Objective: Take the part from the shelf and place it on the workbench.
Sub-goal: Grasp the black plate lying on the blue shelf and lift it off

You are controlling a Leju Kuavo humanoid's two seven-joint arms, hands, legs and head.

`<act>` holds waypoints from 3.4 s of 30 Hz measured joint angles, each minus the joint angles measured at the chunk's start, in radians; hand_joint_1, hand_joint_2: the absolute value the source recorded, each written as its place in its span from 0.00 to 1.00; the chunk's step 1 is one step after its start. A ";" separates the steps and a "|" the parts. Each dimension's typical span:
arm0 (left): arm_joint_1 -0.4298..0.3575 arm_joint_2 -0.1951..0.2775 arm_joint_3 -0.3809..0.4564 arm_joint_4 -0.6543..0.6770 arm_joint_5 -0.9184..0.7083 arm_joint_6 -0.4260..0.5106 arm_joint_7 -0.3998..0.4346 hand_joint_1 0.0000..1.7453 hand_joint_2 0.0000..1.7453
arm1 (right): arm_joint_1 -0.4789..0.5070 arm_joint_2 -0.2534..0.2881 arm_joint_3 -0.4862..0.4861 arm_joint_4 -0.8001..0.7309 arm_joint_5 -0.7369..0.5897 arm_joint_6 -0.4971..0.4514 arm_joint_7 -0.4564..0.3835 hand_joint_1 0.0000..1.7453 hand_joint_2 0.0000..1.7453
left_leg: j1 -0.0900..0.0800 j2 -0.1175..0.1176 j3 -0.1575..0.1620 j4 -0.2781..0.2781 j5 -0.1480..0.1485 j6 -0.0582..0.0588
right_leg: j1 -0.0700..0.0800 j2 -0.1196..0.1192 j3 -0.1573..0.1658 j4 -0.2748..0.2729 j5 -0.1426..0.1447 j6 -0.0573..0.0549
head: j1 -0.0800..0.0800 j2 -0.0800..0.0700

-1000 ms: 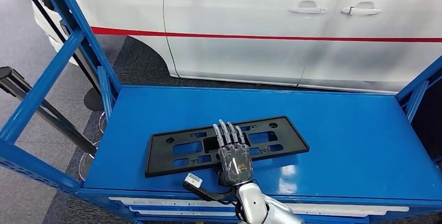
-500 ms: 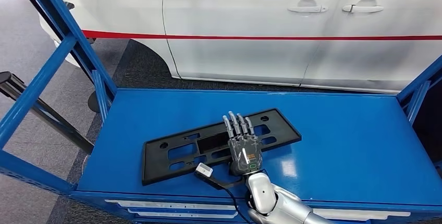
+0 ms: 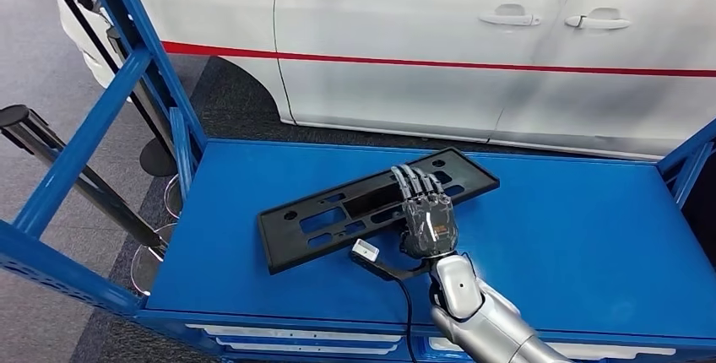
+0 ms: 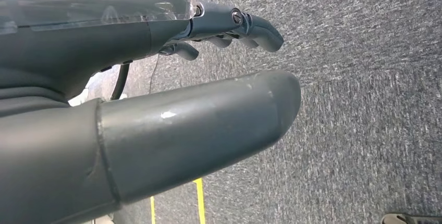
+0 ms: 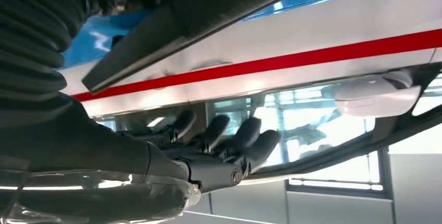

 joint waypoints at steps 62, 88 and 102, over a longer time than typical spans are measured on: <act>-0.009 -0.036 0.155 0.000 0.002 -0.003 -0.025 0.00 1.00 | 0.168 0.205 -0.163 -0.762 -1.055 0.000 -0.784 1.00 1.00 | 0.016 0.006 -0.004 -0.009 0.011 -0.017 | -0.008 0.000 0.033 -0.052 0.018 0.005 | -0.001 0.000; -0.015 -0.037 0.204 0.000 0.018 0.012 -0.016 0.00 1.00 | 0.230 0.201 -0.115 -0.783 -1.191 0.047 -0.855 1.00 1.00 | 0.006 0.013 -0.012 -0.027 0.036 -0.003 | 0.014 0.002 0.051 -0.064 -0.041 -0.013 | 0.000 0.000; -0.016 -0.038 0.232 0.000 0.025 0.010 -0.002 0.00 1.00 | 0.285 0.202 0.004 -0.824 -1.206 0.062 -0.926 1.00 1.00 | 0.017 0.009 -0.098 0.088 -0.011 -0.064 | -0.005 0.003 0.111 -0.204 0.062 -0.052 | -0.001 0.000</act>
